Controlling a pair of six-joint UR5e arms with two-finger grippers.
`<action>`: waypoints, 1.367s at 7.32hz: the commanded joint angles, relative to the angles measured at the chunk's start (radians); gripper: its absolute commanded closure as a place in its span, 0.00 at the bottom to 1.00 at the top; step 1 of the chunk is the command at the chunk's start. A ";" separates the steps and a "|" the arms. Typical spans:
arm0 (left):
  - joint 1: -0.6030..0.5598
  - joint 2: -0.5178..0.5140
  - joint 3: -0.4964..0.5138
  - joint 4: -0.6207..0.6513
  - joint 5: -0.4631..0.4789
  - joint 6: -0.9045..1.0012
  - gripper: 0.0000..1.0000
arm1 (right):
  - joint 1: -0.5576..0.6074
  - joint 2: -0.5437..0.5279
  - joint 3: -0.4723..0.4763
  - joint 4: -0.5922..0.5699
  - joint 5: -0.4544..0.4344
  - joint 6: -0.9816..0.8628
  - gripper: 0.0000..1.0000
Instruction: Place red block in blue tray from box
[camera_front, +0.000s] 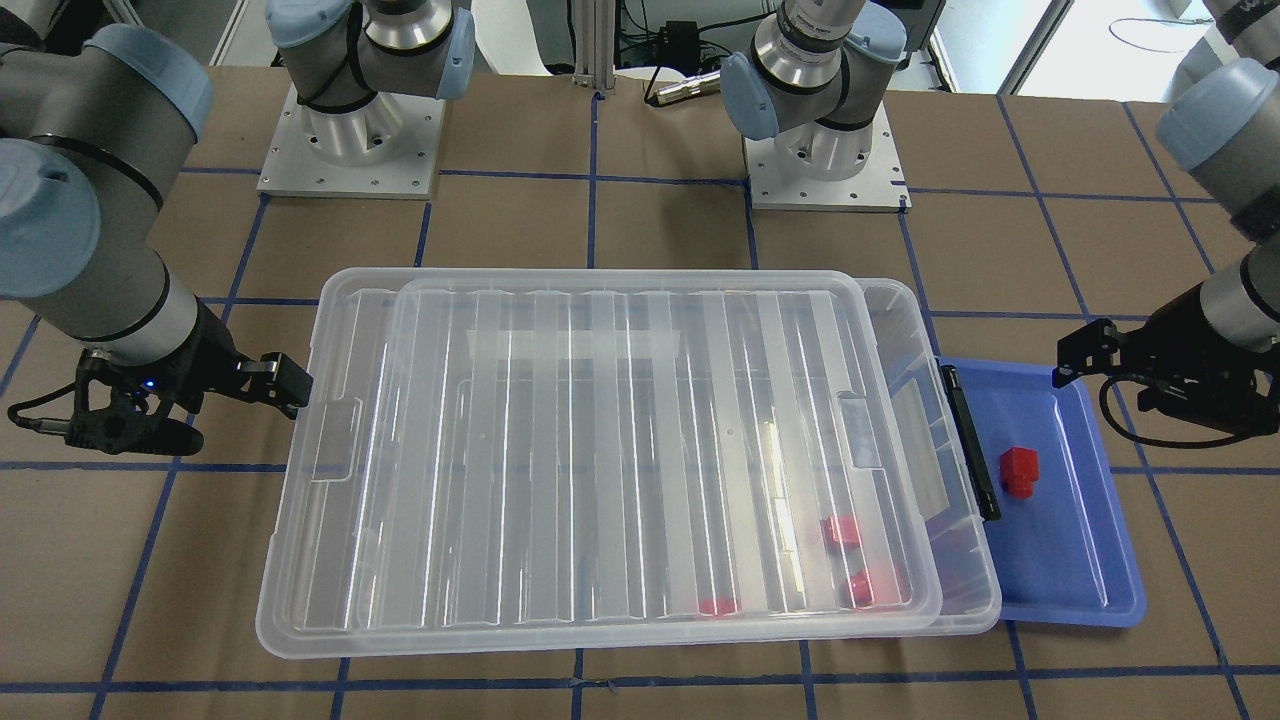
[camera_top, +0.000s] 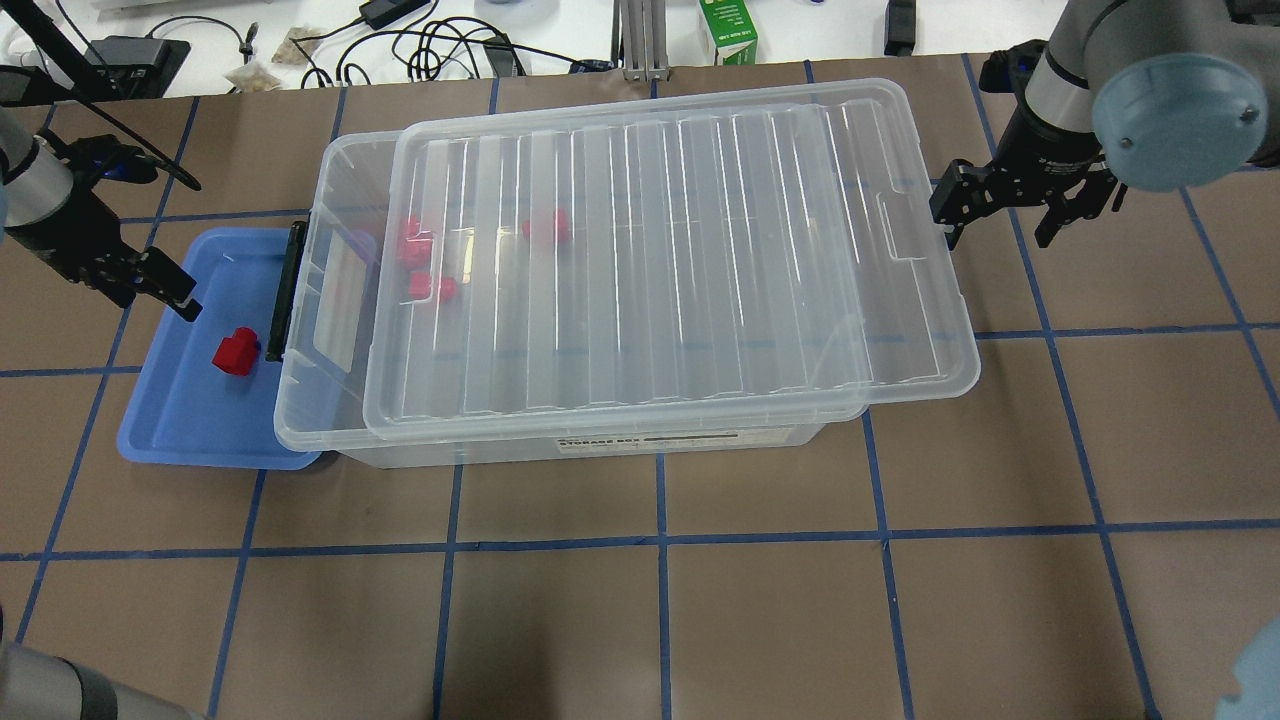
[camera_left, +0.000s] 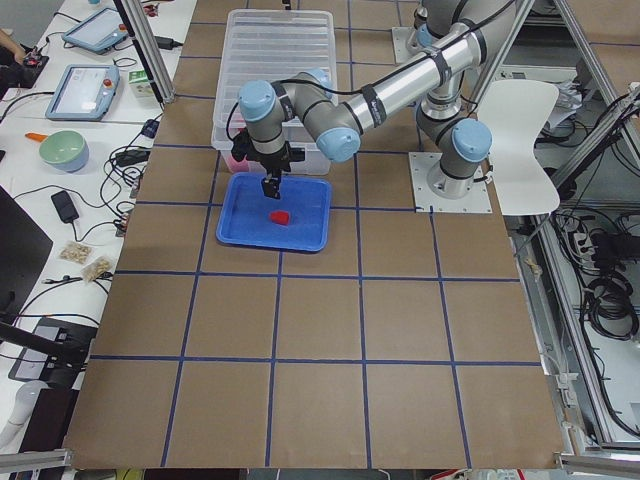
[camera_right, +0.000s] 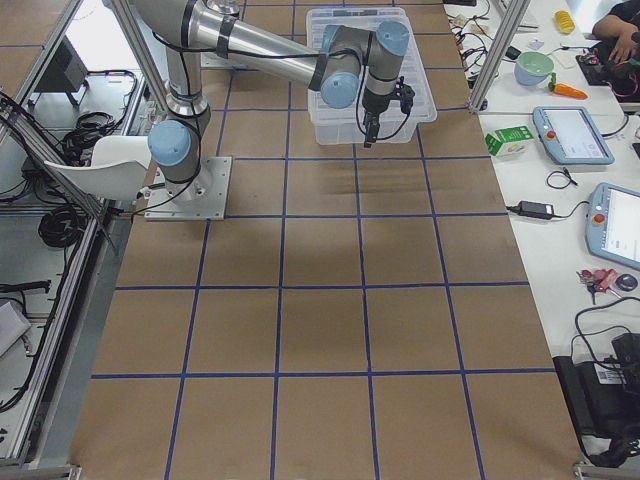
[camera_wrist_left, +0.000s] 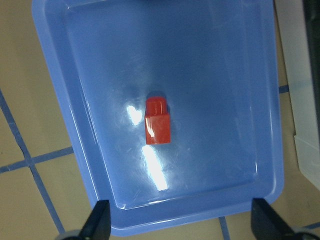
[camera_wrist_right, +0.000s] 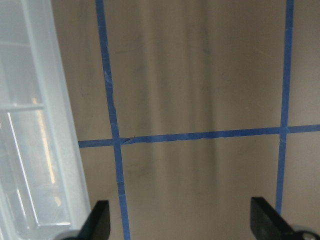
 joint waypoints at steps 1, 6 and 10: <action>-0.079 0.088 0.003 -0.041 0.039 -0.054 0.00 | 0.026 0.001 0.000 0.001 0.001 0.029 0.00; -0.307 0.194 0.002 -0.083 -0.009 -0.383 0.00 | 0.029 -0.001 -0.007 0.001 0.036 0.032 0.00; -0.451 0.211 0.002 -0.084 -0.026 -0.580 0.00 | 0.029 -0.118 -0.143 0.260 0.042 0.035 0.00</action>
